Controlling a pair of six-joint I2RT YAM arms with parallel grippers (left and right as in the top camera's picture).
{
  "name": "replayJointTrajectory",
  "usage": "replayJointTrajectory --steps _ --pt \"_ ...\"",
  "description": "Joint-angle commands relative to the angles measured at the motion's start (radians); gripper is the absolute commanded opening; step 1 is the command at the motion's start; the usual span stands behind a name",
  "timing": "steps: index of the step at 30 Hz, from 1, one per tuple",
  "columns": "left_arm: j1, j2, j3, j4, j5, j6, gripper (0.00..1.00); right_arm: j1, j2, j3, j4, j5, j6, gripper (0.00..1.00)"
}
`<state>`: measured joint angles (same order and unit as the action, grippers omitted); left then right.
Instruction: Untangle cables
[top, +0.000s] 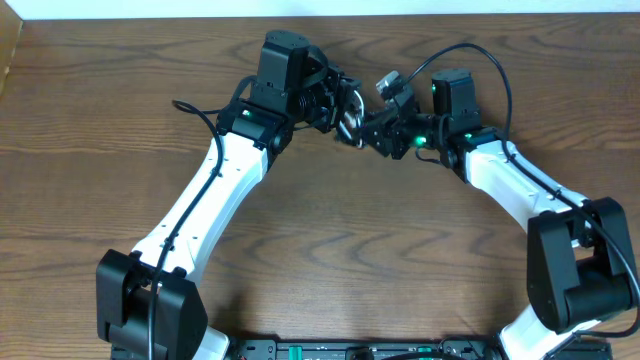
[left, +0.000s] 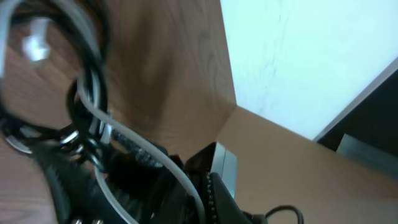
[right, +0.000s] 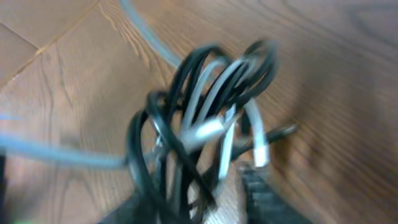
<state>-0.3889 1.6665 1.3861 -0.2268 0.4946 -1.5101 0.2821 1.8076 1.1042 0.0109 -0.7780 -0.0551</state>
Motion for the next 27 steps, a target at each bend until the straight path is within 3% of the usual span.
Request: replayJointTrajectory --steps 1,4,8,12,18,22,27 --pt "0.0 -0.004 0.019 0.008 0.062 0.093 0.08 0.005 0.008 0.018 0.005 -0.006 0.022 0.17" --pt "0.004 -0.004 0.019 0.008 0.112 0.241 0.07 0.0 0.008 0.018 0.002 0.021 0.053 0.01" --pt "0.042 -0.004 0.019 0.008 0.287 0.542 0.07 -0.01 0.008 0.018 -0.004 0.067 0.106 0.01" --pt "0.111 -0.004 0.019 0.008 0.504 0.768 0.07 -0.02 0.008 0.018 -0.012 0.1 0.141 0.01" --pt "0.208 -0.004 0.019 -0.005 0.787 1.024 0.07 -0.032 0.008 0.018 -0.038 0.14 0.167 0.01" --pt "0.24 -0.004 0.019 -0.1 0.771 1.188 0.07 -0.033 0.008 0.018 -0.045 0.14 0.167 0.01" --pt "0.216 -0.004 0.017 -0.302 0.478 1.23 0.07 -0.033 0.006 0.018 -0.048 0.129 0.167 0.01"
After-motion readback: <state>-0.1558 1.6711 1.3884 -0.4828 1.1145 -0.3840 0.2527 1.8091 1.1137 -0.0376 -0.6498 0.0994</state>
